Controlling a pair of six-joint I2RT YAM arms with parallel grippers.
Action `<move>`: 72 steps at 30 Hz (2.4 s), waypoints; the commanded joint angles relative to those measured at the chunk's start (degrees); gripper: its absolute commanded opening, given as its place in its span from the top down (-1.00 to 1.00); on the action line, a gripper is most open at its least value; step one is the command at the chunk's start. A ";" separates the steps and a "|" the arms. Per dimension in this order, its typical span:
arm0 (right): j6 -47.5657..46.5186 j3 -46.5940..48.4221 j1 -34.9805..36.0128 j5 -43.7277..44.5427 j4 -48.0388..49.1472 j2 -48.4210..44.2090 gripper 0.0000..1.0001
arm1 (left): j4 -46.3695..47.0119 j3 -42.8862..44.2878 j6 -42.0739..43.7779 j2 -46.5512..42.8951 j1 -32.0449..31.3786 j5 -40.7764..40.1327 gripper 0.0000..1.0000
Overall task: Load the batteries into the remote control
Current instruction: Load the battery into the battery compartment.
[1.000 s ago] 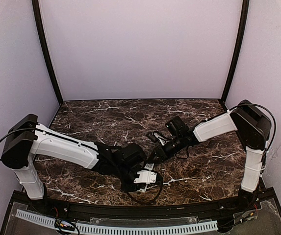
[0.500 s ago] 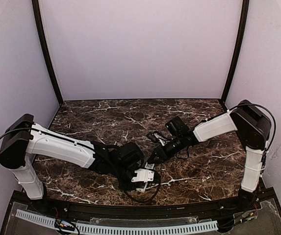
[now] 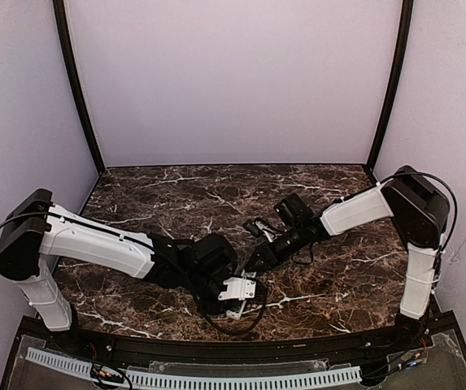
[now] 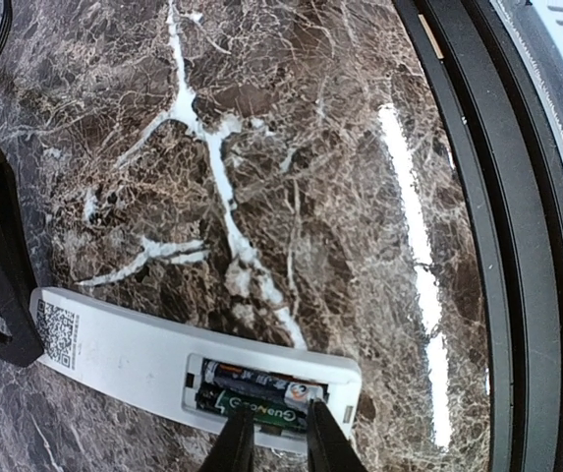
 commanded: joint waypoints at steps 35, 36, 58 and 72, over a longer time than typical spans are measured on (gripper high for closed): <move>-0.46 1.22 0.85 -0.59 -3.55 -0.36 0.23 | 0.98 -4.35 -0.93 -12.98 0.53 0.15 0.44; -0.54 1.32 0.89 -0.59 -3.65 -0.41 0.23 | 0.76 -5.29 -0.71 -13.74 0.56 0.84 0.44; -2.10 -0.38 0.37 2.41 -5.97 -0.80 -0.16 | -2.17 -5.78 5.22 -6.86 0.33 8.59 0.58; -2.13 -1.36 0.36 1.48 -5.23 -0.74 0.00 | -1.30 -4.60 5.39 -4.35 0.34 7.85 0.65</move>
